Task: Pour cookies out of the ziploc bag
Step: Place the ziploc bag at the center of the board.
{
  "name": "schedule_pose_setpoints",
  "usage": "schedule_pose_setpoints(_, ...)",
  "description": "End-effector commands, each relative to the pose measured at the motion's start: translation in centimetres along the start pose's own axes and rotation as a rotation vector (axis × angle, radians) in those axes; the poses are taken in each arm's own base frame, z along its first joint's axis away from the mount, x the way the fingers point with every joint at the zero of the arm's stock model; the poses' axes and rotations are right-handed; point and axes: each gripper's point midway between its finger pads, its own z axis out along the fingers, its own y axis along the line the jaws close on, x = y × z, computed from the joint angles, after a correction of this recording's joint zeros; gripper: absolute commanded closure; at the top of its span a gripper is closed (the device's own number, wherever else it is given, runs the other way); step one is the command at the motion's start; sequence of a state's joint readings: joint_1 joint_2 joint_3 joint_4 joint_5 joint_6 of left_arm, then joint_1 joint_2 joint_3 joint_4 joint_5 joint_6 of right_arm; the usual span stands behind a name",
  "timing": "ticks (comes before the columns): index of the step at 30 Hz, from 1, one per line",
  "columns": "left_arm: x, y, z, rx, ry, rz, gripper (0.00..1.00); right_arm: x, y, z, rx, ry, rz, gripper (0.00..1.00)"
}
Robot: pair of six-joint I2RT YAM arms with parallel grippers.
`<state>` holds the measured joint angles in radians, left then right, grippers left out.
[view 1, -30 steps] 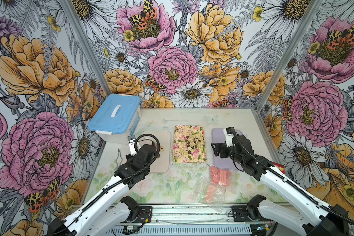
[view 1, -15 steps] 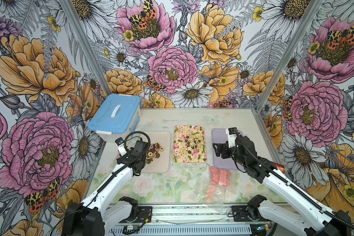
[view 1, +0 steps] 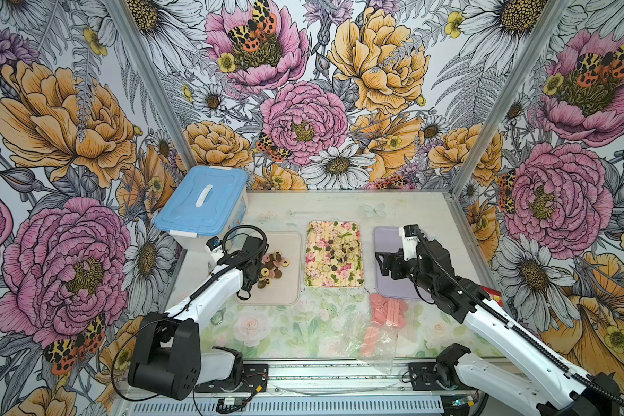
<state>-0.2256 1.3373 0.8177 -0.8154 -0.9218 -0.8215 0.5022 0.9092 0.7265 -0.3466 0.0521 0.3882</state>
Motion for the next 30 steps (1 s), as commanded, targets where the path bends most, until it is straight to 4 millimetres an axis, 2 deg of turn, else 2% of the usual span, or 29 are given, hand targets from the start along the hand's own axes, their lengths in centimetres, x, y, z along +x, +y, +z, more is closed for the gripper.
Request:
schedule_pose_setpoints(1,1.2,-2.1,0.4,0.103,0.11,-0.082,1.0,-1.1,0.3,-0.5,-0.02,-0.047,0.01,0.11)
schedule_pose_setpoints(2,1.4,-2.5,0.3,0.131,0.126,-0.099,0.99,-1.0,0.3,-0.5,-0.021,-0.047,0.01,0.11)
schedule_pose_setpoints(4,1.6,-3.2,0.2,0.168,0.133,-0.115,0.82,-1.1,0.3,-0.5,-0.021,-0.047,0.011,0.11)
schedule_pose_setpoints(7,1.8,-3.2,0.5,0.178,0.132,-0.119,0.74,-1.1,0.3,-0.6,-0.024,-0.051,0.013,0.11)
schedule_pose_setpoints(9,1.8,-3.1,0.5,0.186,0.121,-0.12,0.64,-1.1,0.3,-0.7,-0.027,-0.052,0.014,0.11)
schedule_pose_setpoints(11,1.3,-3.3,0.4,0.212,0.099,-0.118,0.5,-1.1,0.2,-0.8,-0.025,-0.055,0.015,0.11)
schedule_pose_setpoints(14,0.0,-2.6,-0.5,0.244,0.049,-0.127,0.39,-1.1,0.1,-0.8,-0.023,-0.055,0.016,0.11)
schedule_pose_setpoints(20,-1.8,-1.3,-1.6,0.319,-0.015,-0.167,0.25,-1.0,0.1,-0.6,-0.021,-0.05,0.016,0.11)
schedule_pose_setpoints(24,-2.4,-2.4,-2.7,0.427,-0.047,-0.159,0.19,-1.0,0.1,-0.5,-0.019,-0.047,0.016,0.11)
schedule_pose_setpoints(30,-2.8,-3.2,-6.1,0.547,-0.155,-0.149,0.14,-0.9,-0.5,-0.5,0.003,-0.048,0.029,0.11)
